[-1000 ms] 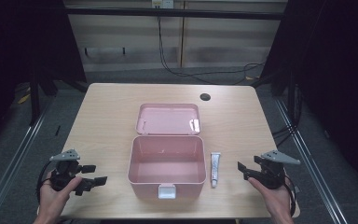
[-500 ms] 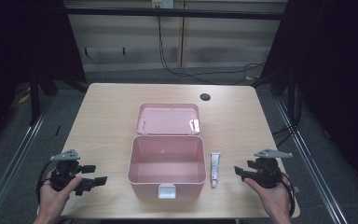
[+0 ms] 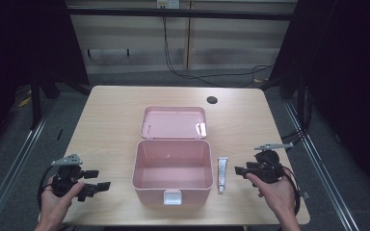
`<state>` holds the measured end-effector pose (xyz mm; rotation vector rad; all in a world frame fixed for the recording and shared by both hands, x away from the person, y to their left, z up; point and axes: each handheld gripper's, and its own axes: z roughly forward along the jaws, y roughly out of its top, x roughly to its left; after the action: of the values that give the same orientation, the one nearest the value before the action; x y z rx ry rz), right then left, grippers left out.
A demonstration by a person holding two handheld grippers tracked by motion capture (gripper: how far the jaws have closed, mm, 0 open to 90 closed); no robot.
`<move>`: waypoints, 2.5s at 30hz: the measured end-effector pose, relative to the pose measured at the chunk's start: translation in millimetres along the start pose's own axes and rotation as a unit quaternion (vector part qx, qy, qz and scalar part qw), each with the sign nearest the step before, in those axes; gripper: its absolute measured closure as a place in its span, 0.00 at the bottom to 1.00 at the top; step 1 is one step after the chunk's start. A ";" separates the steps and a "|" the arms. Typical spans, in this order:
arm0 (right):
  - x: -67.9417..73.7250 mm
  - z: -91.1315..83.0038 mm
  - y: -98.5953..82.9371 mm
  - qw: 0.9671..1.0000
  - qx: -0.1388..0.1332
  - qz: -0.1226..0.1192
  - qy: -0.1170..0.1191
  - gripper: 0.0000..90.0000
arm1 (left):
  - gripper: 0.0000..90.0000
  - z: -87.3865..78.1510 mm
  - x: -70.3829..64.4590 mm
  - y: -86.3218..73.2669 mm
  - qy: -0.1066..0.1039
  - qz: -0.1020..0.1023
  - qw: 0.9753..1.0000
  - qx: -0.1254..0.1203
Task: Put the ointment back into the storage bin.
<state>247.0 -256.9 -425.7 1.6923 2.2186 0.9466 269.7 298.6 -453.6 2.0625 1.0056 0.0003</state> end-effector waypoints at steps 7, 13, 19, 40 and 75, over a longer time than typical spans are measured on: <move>3.3 5.0 13.8 1.000 0.020 -0.005 0.021 0.56 | 0.24 0.5 0.3 0.0 0.001 0.000 1.000 0.002; 8.4 11.1 29.3 0.996 0.079 -0.001 0.037 0.56 | 0.24 0.7 0.3 -0.2 -0.002 -0.001 1.000 0.003; 17.7 23.0 39.6 0.991 0.132 0.006 0.029 0.53 | 0.24 0.8 0.4 -0.4 -0.002 -0.002 1.000 0.004; 26.3 66.2 54.3 0.968 0.247 0.038 -0.002 0.67 | 0.24 1.5 0.2 -0.4 -0.002 0.000 1.000 0.006; 34.0 99.6 49.1 0.951 0.305 -0.019 -0.041 0.75 | 0.24 1.3 0.3 -0.3 -0.002 0.000 1.000 0.006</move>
<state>325.8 -182.0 -466.6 1.8506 2.6436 0.1633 270.2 298.1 -454.7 2.0711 1.0056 -0.0107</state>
